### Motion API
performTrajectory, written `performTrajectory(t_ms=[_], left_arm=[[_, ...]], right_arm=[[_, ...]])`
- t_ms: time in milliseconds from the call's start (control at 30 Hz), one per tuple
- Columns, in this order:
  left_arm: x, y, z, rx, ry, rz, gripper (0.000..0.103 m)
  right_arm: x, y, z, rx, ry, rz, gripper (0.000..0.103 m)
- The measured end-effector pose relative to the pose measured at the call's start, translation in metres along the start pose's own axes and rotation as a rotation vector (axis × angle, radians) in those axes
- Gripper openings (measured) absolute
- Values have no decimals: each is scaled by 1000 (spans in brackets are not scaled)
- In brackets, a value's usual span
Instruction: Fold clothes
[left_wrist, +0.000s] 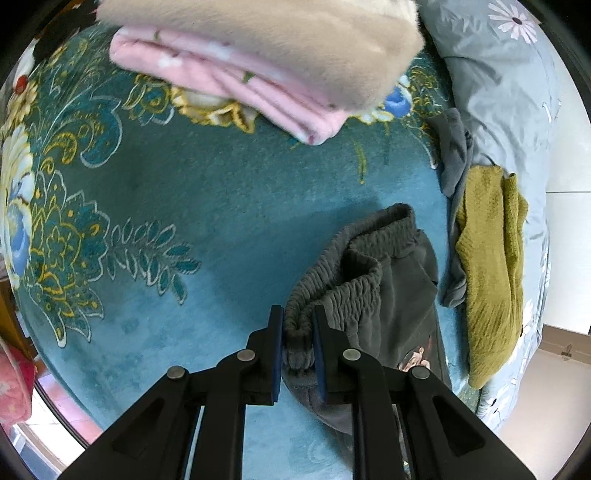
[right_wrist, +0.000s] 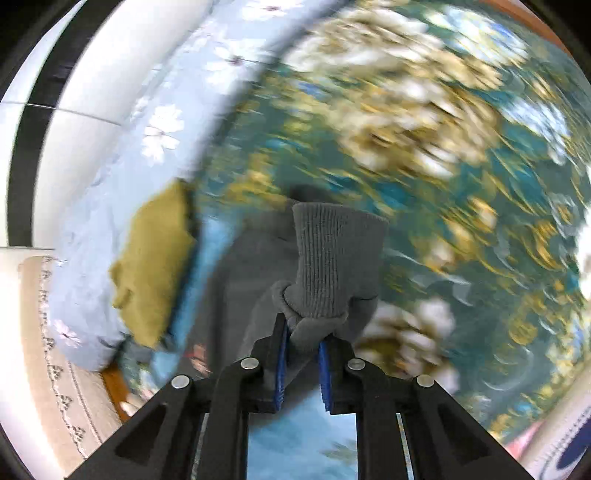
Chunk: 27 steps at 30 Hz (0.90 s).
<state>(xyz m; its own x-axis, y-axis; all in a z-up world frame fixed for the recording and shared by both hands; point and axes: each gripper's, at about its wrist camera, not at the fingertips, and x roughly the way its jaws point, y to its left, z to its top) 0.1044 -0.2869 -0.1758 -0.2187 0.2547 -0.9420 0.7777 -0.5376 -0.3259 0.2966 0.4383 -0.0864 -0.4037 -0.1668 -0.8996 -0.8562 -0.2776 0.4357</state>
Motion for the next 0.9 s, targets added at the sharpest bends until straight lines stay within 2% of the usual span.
performTrajectory(t_ms=[167, 300, 333, 433, 567, 600, 633, 700, 733, 800, 833, 900], left_arm=[[3, 12, -1, -11, 4, 7, 15], [2, 18, 3, -2, -4, 6, 15], [1, 18, 4, 4, -5, 6, 15], [-5, 15, 4, 18, -33, -33, 14], [-15, 24, 0, 1, -82, -110, 14], [-13, 28, -1, 1, -78, -98, 14], [-11, 31, -2, 2, -74, -85, 14], [1, 39, -7, 5, -48, -26, 14], [6, 42, -9, 7, -35, 3, 14], [12, 49, -12, -13, -12, 24, 14], [14, 50, -13, -17, -5, 31, 15], [14, 48, -15, 4, -4, 46, 15]], right_arm=[[29, -83, -27, 181, 80, -129, 15], [30, -98, -39, 215, 77, -139, 15], [27, -97, -38, 218, 69, -125, 15], [1, -74, -33, 124, 4, -40, 14], [-60, -25, -23, -85, -177, 141, 14], [-66, -20, -24, -122, -206, 143, 14], [-67, -18, -27, -151, -222, 132, 14], [-43, -29, -26, -191, -165, 45, 14], [-24, -42, -24, -167, -114, -21, 18], [15, -68, -20, -117, -10, -152, 20], [24, -78, -21, -90, 12, -191, 19], [23, -94, -20, -25, -10, -208, 19]])
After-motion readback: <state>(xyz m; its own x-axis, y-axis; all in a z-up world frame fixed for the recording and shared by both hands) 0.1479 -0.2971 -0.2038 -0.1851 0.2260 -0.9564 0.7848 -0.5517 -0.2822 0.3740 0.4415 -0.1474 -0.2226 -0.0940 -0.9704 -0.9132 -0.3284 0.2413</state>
